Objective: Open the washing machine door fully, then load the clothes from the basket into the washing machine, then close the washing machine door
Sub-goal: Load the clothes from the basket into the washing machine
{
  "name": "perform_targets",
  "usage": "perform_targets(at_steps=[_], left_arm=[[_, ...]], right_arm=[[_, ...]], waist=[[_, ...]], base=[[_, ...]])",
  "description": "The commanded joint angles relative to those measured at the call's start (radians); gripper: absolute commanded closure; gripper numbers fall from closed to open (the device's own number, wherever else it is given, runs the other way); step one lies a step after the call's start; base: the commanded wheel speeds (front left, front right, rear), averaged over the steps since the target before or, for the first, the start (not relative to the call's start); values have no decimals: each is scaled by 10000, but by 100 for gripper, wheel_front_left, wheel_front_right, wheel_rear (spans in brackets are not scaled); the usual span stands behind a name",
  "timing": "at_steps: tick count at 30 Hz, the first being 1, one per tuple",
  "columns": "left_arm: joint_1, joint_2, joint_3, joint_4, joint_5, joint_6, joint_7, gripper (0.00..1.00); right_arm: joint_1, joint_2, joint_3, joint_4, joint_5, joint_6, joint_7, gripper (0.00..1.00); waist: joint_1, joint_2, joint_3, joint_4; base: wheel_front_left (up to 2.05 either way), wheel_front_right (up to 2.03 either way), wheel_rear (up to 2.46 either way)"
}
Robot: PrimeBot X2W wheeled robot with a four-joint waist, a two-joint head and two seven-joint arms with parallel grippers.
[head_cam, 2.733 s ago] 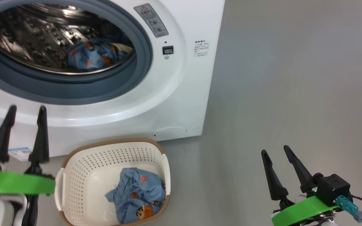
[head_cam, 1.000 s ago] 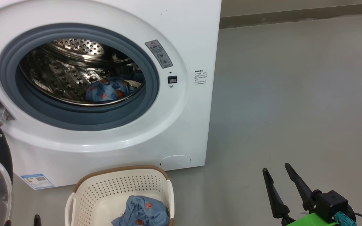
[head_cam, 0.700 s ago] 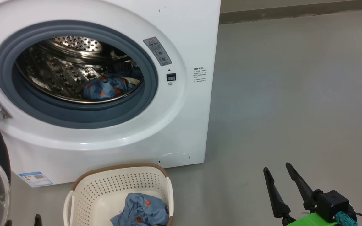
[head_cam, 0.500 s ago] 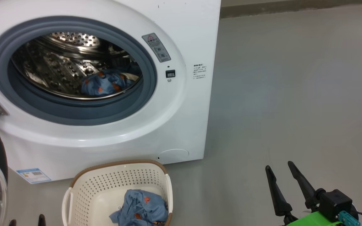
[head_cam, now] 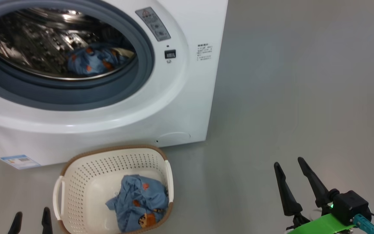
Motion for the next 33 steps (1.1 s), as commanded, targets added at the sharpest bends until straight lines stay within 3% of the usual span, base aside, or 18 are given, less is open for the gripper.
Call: perform_targets(at_steps=[1,13,33], left_arm=[[-490,281,229,-102,-198,-28,-80,0],[-1921,1561,-936,536,-1233,-28,-80,0],[-4211,3708,-3093,1918,-2067,-28,-80,0]], right_arm=[[-344,-52,278,-365,154,16,-118,0],[-558,-52,427,-1149,162,16,-118,0],[-708,-52,704,-2242,469,16,-118,0]], waist=[[0,0,631,-195],[0,0,2665,-848],[0,0,5512,-1707]], base=[[0,0,0],[0,0,0],[0,0,0]])
